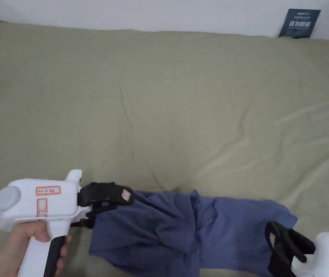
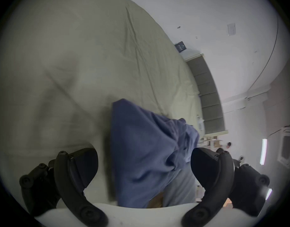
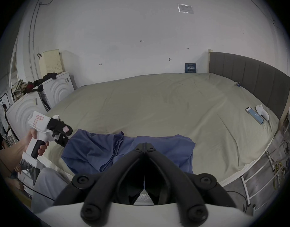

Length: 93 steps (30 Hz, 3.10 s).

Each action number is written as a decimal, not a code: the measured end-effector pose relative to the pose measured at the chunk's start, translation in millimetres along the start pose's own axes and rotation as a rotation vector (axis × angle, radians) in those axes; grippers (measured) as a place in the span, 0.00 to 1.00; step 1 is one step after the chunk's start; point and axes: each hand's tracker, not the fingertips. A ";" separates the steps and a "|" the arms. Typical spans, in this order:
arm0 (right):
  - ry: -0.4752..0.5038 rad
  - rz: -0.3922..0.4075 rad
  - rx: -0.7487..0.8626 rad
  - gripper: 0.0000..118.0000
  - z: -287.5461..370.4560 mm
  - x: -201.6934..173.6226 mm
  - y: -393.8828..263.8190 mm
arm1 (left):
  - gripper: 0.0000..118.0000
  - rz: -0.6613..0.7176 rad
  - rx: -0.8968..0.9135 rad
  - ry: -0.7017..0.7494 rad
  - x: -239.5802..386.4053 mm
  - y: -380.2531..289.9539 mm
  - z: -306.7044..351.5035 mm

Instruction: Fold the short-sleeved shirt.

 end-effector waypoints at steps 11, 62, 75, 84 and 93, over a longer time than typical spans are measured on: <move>0.006 -0.002 0.016 0.00 5.4 4.1 6.0 | 0.08 -0.065 0.088 0.174 3.1 -17.4 21.4; 0.018 -0.165 0.043 0.00 21.6 46.5 -5.9 | 0.00 -0.281 0.078 0.365 131.6 -61.9 -19.5; -0.003 -0.125 -0.032 0.00 11.8 45.0 -7.4 | 0.00 -0.160 -0.052 0.204 52.0 -44.6 -107.9; 0.277 -0.059 -0.150 0.00 -33.1 0.6 11.2 | 0.00 -0.279 0.030 0.247 101.2 -45.5 -25.9; 0.811 -0.358 -0.527 0.00 -174.9 -52.6 8.1 | 0.00 -0.311 0.244 0.522 87.1 -44.3 89.6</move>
